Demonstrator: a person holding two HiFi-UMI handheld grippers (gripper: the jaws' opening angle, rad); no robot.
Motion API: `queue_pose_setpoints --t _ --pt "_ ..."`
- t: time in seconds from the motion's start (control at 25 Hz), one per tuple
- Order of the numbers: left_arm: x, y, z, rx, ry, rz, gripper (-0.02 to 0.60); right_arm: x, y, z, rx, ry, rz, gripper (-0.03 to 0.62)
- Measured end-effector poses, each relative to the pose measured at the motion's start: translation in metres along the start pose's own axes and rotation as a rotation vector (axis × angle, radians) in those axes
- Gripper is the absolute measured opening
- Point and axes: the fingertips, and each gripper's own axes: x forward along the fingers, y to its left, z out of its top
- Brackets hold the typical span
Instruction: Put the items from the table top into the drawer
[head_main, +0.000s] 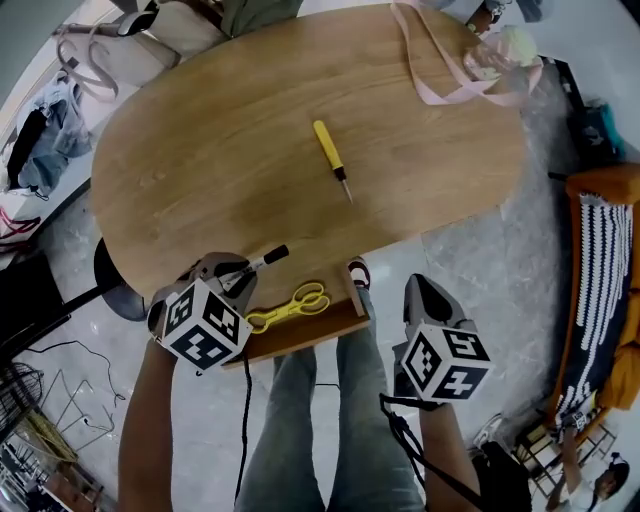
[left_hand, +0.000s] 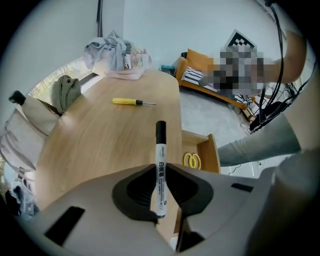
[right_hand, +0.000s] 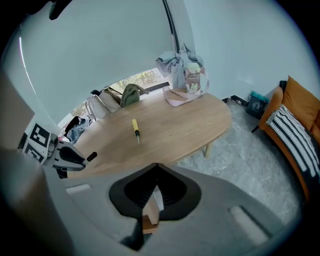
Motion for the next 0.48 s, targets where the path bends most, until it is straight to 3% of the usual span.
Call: queue_pose_setpoints --t 0.48 --pt "-0.017 -0.06 -0.025 -0.078 -0.045 -0.025 0.061 -0.021 0.023 -0.034 0.039 -0.034 -0.008 0.006"
